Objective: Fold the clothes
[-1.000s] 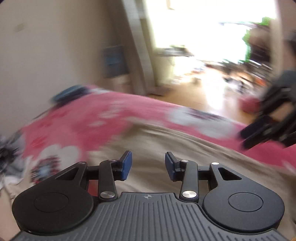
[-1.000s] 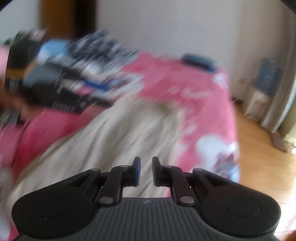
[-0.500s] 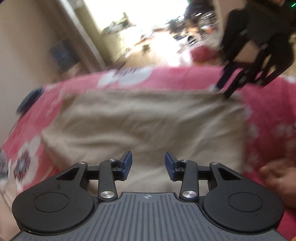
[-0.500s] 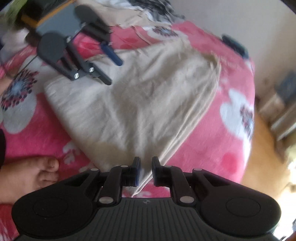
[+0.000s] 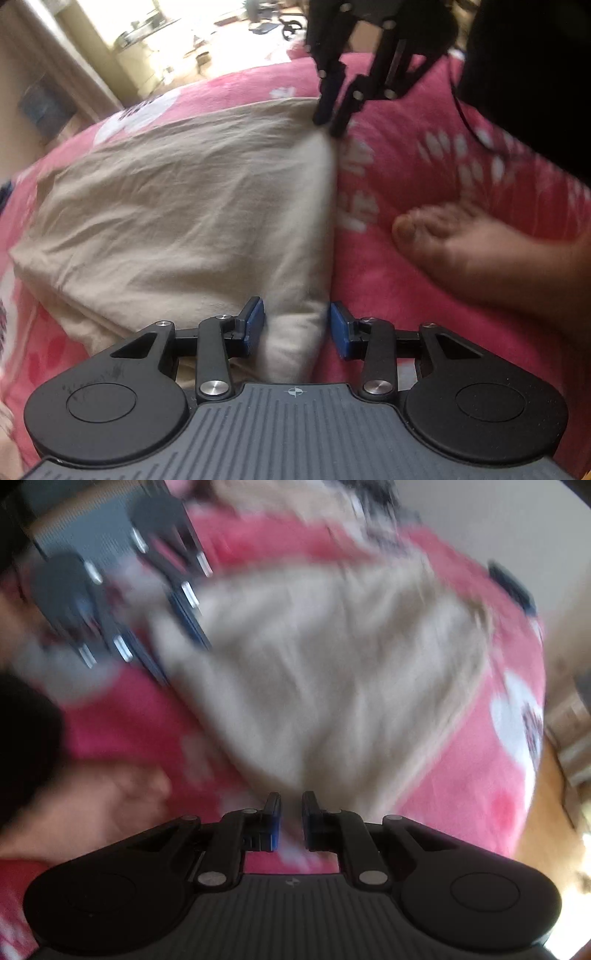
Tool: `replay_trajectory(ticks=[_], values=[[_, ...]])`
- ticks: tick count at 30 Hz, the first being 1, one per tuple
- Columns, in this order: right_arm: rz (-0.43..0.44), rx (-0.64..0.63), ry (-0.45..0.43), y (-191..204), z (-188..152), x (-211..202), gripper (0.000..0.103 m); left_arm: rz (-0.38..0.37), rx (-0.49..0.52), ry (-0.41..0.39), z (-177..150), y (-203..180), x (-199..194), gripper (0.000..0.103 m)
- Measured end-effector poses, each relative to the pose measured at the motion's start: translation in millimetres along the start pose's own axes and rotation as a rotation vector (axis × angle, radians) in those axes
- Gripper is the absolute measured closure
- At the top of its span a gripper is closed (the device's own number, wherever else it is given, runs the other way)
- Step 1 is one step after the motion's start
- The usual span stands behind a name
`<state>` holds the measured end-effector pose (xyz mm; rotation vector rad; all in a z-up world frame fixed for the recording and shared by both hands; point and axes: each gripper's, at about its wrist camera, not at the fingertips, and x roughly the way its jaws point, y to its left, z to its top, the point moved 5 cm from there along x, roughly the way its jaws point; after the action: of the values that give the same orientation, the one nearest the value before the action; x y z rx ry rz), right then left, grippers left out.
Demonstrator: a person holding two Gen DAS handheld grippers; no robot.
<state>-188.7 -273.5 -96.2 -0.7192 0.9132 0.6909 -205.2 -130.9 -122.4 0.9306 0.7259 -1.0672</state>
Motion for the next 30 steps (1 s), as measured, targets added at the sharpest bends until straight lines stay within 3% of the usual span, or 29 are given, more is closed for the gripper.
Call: replay_trajectory(ticks=[3, 8, 13, 16, 18, 22, 25, 27, 30], values=[[0.016, 0.039, 0.016, -6, -4, -1, 0.092, -0.042, -0.004, 0.060, 0, 9, -10, 0.064], [-0.025, -0.043, -0.016, -6, 28, -28, 0.092, -0.071, -0.077, 0.188, -8, 43, -48, 0.064], [0.045, -0.121, -0.110, -4, 71, -32, 0.091, 0.038, -0.160, 0.266, -29, 84, -82, 0.064], [0.136, -0.158, -0.156, 17, 103, -17, 0.090, 0.110, -0.258, 0.270, -43, 100, -94, 0.063], [0.177, -0.172, -0.164, 34, 121, 1, 0.089, 0.127, -0.376, 0.256, -53, 104, -94, 0.063], [0.118, -0.223, -0.043, 58, 128, 59, 0.083, 0.151, -0.620, 0.155, -66, 99, -87, 0.063], [0.118, -0.251, -0.013, 58, 144, 50, 0.083, 0.165, -0.819, 0.069, -73, 99, -80, 0.063], [0.114, -0.223, -0.036, 50, 154, 40, 0.083, 0.170, -0.953, 0.072, -77, 102, -71, 0.063], [0.098, -0.105, -0.050, 31, 170, 42, 0.083, 0.205, -1.005, 0.078, -79, 110, -75, 0.064]])
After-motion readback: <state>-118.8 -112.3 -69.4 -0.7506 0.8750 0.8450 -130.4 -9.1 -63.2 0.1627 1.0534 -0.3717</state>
